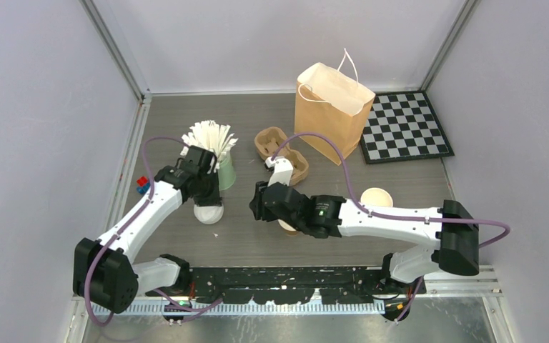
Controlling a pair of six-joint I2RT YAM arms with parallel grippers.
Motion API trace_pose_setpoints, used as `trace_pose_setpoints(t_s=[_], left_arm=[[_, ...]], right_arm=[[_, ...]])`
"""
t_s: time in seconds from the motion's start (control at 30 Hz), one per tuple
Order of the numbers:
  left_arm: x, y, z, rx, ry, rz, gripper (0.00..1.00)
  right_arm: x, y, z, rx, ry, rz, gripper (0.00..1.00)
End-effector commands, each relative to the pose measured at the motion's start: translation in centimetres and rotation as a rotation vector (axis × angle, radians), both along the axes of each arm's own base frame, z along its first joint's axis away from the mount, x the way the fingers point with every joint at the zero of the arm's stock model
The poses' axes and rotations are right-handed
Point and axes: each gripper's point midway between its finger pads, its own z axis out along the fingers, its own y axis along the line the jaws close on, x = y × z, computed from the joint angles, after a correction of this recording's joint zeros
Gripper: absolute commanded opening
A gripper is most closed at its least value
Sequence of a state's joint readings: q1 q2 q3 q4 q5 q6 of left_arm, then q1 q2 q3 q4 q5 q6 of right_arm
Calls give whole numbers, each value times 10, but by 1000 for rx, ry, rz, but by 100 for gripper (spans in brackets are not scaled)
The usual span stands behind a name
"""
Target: Pack the takeout coffee
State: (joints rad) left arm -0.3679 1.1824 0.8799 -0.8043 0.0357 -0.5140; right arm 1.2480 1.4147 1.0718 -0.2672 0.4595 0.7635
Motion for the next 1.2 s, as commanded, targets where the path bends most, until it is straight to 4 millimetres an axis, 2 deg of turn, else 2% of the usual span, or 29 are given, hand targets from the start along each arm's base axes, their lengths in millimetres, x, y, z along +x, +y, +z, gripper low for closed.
trace_pose_setpoints(t_s=[0.0,0.13,0.27,0.4,0.63,0.87,1.17], left_arm=[[2,5,7,18,-7,5,0],[3,4,16,10,-12,16,0],[5,4,24,-3,-45,32,0],[4,5,22,-2,-25,32,0],[4,6,24,-14,-24,51,0],[5,5,20,-23,-14,52,0],[3,5,17,-26,-5,55,0]], right_arm=[[6,22,31,129,-29,-4,43],[16,36,20,155,-6,-19,42],[25,62,8,267,80,-14,49],[30,84,-9,311,123,10,59],[33,115,-31,325,156,48,58],[33,127,-38,344,164,70,57],[37,128,-48,324,170,47,52]])
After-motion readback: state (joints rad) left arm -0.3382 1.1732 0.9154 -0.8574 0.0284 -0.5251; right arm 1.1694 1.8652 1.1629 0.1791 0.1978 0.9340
